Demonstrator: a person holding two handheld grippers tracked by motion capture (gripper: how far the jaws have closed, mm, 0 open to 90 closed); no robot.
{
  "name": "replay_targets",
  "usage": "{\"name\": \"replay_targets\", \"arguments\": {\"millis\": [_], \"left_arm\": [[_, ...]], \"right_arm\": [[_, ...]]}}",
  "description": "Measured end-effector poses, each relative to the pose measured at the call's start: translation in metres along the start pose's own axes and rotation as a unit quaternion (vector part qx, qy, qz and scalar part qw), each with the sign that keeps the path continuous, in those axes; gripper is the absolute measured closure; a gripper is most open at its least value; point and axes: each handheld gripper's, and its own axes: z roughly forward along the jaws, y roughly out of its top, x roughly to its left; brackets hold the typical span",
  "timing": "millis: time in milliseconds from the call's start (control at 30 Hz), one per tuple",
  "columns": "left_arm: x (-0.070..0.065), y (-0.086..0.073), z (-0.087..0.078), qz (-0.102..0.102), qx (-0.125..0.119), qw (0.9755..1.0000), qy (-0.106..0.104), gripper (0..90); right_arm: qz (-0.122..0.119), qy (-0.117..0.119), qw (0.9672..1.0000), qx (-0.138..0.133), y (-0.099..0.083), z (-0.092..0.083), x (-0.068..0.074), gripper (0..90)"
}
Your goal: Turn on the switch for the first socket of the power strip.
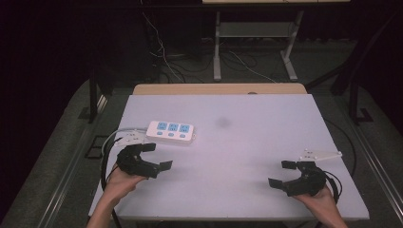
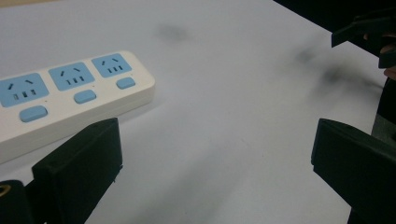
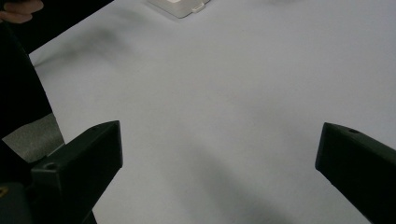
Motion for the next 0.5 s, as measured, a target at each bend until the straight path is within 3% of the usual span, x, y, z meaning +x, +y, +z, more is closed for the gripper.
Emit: {"name": "replay_targets", "arguments": {"millis": [500], "left_arm": [[0.014,0.018,-0.003,0.006,0.016,0.9998,0.014,1.4]], "right_arm": [[0.000,0.000,1.0000,0.004,0.000,0.000,0.000,0.3]]}}
